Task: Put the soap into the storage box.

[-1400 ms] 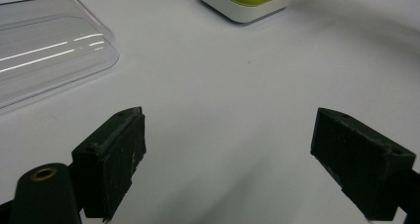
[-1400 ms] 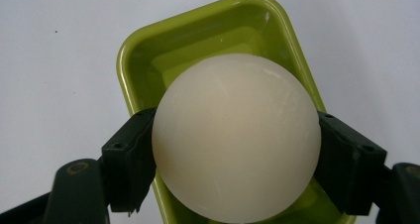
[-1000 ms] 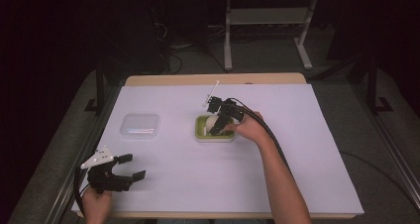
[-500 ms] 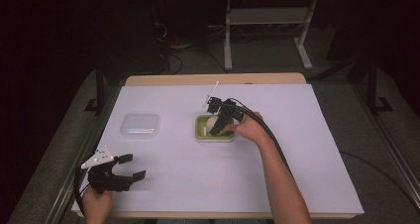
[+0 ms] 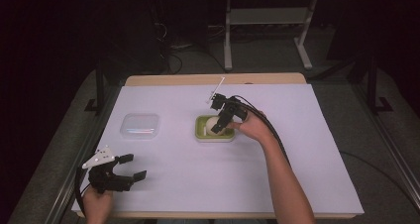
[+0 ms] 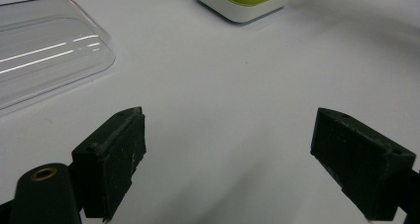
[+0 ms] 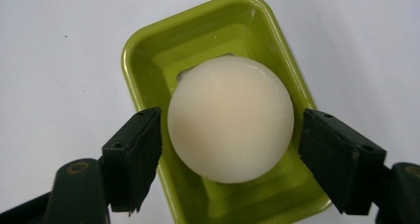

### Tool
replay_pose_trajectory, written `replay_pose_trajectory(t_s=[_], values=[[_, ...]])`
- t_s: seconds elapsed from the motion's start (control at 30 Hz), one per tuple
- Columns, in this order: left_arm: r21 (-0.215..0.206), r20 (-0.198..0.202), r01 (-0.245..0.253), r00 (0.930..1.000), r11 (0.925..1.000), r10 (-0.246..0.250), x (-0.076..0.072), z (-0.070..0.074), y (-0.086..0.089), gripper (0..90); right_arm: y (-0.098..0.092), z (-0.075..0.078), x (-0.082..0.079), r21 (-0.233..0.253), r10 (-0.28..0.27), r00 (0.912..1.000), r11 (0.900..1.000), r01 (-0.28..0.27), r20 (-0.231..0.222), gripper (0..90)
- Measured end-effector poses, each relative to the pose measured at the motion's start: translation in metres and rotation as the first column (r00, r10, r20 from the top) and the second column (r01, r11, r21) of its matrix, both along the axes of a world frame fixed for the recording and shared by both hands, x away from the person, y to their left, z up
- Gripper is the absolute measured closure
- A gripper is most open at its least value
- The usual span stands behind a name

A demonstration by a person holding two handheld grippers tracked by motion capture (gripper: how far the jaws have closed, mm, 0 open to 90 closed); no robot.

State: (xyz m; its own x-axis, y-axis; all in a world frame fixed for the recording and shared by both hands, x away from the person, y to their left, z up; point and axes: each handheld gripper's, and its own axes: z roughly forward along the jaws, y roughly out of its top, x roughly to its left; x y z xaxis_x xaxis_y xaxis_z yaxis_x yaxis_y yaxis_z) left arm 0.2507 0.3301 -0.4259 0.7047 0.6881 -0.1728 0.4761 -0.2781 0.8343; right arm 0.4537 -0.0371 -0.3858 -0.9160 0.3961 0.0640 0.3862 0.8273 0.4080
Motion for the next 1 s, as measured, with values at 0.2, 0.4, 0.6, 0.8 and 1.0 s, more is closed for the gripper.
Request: replay_pose_trajectory(t_s=[0.2,0.4,0.6,0.8,1.0], values=[[0.004,-0.001,0.004,1.0,1.0,-0.004,0.0,0.0,0.0,13.0,-0.004,0.005,-0.003,0.014,-0.001,1.0,1.0,0.001,-0.007,22.1],[0.003,0.0,0.003,1.0,1.0,-0.003,0.0,0.0,0.0,13.0,-0.009,0.007,-0.006,0.006,-0.007,0.9998,1.0,0.007,-0.018,21.6],[0.005,-0.001,0.005,1.0,1.0,-0.005,0.0,0.0,-0.001,13.0,-0.016,0.01,-0.01,0.038,-0.009,0.9999,0.999,0.009,-0.015,21.7],[0.01,-0.001,0.007,1.0,0.9999,-0.007,0.0,0.0,-0.001,13.0,-0.025,0.012,-0.014,0.053,-0.019,0.9997,0.998,0.02,-0.018,21.8],[0.009,-0.001,0.004,1.0,0.9999,-0.004,0.0,0.0,-0.001,13.0,-0.035,0.014,-0.018,0.077,-0.025,0.9996,0.997,0.026,-0.011,22.0]])
